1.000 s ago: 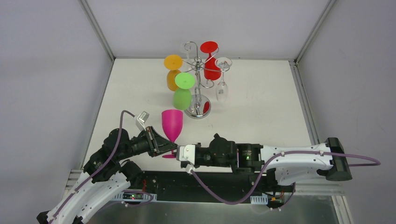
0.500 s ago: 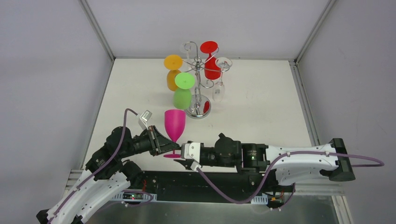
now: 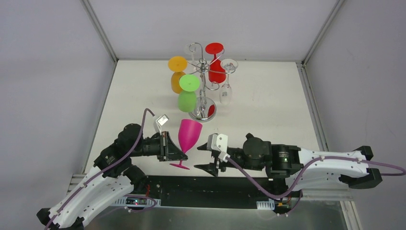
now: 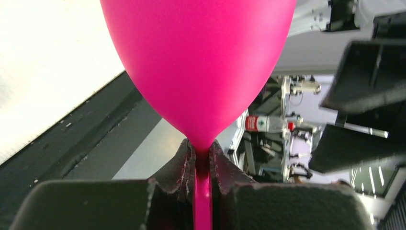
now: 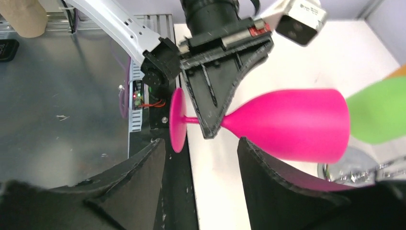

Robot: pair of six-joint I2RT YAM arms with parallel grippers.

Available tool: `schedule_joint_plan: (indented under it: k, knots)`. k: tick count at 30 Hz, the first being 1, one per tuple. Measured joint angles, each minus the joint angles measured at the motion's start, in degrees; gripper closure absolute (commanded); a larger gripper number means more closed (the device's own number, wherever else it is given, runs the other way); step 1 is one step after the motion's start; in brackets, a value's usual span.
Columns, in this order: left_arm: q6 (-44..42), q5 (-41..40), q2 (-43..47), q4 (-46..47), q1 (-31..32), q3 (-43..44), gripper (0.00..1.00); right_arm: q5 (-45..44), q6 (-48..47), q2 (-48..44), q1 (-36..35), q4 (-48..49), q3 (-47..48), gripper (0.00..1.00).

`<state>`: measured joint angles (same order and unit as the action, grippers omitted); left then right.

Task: Take the wine glass off the wine glass rack
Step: Place the wine glass at the center of the board.

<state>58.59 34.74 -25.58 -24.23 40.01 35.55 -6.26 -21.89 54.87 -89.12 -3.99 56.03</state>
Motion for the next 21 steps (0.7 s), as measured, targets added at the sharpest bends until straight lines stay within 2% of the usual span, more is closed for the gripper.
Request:
schedule_joint_plan:
  k: [7, 12, 16, 21]
  knots:
    - [-4.94, 8.83, -1.46, 0.44, 0.00, 1.29, 1.00, -5.11, 8.87, -1.05, 0.42, -12.94, 7.21, 0.37]
    - [-7.26, 13.14, -2.23, 0.37, 0.00, 1.29, 1.00, -6.80, 13.64, -2.56, 1.51, -17.64, 10.56, 0.35]
    - [-8.76, 15.85, -2.49, 0.33, 0.00, 1.20, 1.00, -5.75, 17.94, -3.15, 5.31, -21.16, 13.46, 0.35]
    - [-10.38, 18.84, -0.52, 0.02, 0.00, 1.14, 1.00, -0.44, 24.33, -2.51, 12.81, -23.87, 16.72, 0.34]
